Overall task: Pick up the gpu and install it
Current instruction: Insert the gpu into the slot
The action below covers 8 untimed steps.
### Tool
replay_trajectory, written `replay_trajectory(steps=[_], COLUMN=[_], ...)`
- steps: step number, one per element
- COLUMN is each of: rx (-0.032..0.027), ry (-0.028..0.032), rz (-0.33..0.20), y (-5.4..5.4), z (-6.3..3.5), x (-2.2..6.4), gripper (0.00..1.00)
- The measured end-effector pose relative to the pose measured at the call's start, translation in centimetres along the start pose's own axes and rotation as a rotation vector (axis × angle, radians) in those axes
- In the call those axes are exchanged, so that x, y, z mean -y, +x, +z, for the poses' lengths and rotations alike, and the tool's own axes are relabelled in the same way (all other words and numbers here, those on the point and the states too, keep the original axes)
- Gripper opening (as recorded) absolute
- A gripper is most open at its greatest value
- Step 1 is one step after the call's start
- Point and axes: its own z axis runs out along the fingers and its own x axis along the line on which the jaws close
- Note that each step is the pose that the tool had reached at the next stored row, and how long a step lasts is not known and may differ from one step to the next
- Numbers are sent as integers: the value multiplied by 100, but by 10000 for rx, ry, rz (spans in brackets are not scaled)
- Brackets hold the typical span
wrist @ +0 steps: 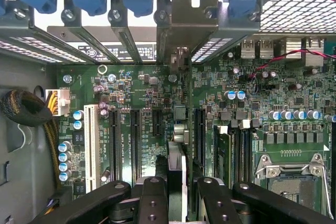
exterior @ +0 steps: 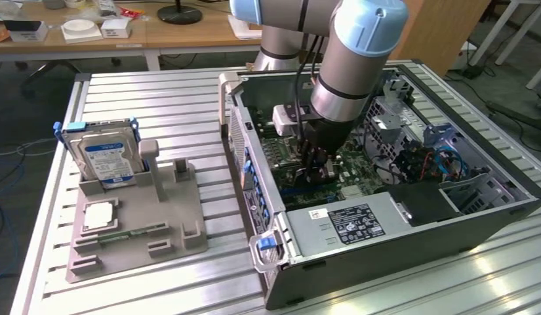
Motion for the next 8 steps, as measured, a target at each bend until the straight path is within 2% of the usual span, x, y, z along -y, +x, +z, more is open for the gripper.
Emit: replay_trajectory(steps=[8], rx=[-5], ry=[-9], rz=[2], y=[2], z=[21], x=[-3], gripper=[27])
